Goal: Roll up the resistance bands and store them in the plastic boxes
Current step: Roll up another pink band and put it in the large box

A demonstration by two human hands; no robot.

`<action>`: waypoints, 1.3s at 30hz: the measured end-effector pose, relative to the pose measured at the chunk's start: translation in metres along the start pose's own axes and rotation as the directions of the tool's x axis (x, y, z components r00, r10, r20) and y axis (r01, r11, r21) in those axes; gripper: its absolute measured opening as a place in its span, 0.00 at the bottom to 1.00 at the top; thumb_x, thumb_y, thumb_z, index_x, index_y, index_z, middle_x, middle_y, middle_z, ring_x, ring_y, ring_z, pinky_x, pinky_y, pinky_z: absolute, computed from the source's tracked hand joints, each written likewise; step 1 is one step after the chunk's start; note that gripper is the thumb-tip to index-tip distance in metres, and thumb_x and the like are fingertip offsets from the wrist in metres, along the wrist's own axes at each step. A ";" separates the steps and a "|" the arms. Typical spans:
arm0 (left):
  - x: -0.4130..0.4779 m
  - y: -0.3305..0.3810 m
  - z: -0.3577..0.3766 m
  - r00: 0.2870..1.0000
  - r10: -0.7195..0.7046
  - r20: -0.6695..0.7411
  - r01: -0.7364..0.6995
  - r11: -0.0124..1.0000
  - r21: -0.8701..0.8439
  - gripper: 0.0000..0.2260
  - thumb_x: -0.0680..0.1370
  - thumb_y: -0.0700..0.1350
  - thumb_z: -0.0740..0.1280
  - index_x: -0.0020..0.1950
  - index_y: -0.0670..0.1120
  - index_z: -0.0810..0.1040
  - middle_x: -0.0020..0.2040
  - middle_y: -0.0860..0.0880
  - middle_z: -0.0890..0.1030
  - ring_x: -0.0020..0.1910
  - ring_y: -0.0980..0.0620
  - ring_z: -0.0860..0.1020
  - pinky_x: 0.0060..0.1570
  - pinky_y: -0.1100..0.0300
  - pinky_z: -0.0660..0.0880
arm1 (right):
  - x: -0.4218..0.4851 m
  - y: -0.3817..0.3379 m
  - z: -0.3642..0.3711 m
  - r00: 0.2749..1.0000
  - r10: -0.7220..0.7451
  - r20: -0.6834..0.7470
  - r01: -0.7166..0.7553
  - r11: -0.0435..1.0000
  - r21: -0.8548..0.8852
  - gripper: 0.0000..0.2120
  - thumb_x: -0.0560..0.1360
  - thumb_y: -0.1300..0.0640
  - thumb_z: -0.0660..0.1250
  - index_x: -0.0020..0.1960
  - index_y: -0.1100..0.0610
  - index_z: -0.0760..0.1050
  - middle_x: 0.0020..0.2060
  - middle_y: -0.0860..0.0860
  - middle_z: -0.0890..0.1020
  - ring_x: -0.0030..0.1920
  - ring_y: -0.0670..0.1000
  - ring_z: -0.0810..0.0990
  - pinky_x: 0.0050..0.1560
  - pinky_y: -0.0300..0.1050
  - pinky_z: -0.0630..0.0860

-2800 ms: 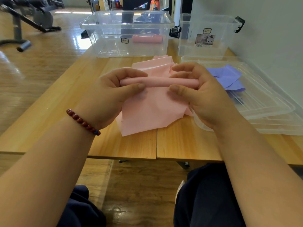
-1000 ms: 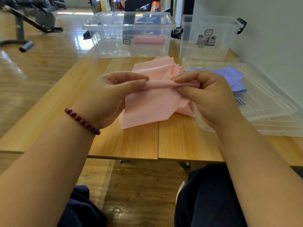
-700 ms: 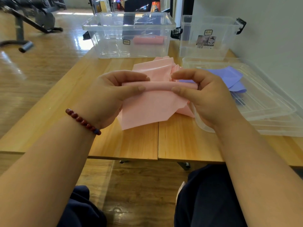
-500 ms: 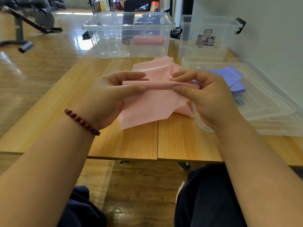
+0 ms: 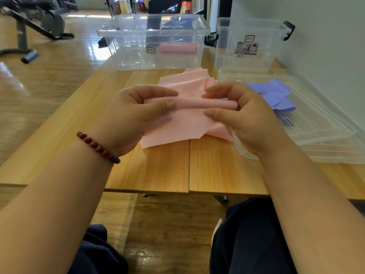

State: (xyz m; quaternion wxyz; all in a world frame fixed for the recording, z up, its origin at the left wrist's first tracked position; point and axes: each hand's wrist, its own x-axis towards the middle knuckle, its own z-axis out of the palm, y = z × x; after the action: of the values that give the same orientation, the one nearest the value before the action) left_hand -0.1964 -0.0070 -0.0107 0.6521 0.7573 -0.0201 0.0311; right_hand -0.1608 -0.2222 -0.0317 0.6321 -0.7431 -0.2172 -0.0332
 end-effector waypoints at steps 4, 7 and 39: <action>-0.001 -0.001 0.001 1.000 0.005 -0.008 -0.005 1.000 0.021 0.10 0.66 0.51 0.72 0.47 0.55 0.85 0.56 0.48 0.81 0.57 0.47 0.79 0.54 0.52 0.80 | -0.001 -0.002 0.001 1.000 0.015 0.007 -0.015 0.998 -0.066 0.08 0.75 0.59 0.71 0.50 0.46 0.81 0.41 0.39 0.83 0.46 0.42 0.81 0.48 0.37 0.78; 0.000 -0.003 0.001 1.000 0.003 0.011 -0.003 1.000 0.018 0.08 0.71 0.46 0.71 0.50 0.53 0.83 0.55 0.48 0.80 0.55 0.50 0.79 0.50 0.59 0.80 | -0.002 -0.002 0.003 0.999 -0.024 -0.030 0.022 0.997 -0.073 0.09 0.76 0.60 0.71 0.47 0.45 0.82 0.41 0.39 0.83 0.48 0.45 0.82 0.51 0.42 0.80; 0.002 0.001 -0.003 0.998 -0.009 0.058 0.012 0.998 -0.055 0.12 0.65 0.48 0.74 0.47 0.49 0.85 0.52 0.45 0.84 0.53 0.48 0.82 0.48 0.57 0.80 | -0.001 -0.003 0.006 0.983 -0.158 -0.098 0.159 0.987 0.004 0.14 0.72 0.68 0.72 0.45 0.48 0.83 0.43 0.42 0.85 0.52 0.44 0.82 0.52 0.37 0.77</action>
State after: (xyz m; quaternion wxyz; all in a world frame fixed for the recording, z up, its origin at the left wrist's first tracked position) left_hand -0.1950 -0.0044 -0.0091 0.6721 0.7395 -0.0358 0.0051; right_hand -0.1639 -0.2165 -0.0300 0.6418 -0.7171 -0.2448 -0.1181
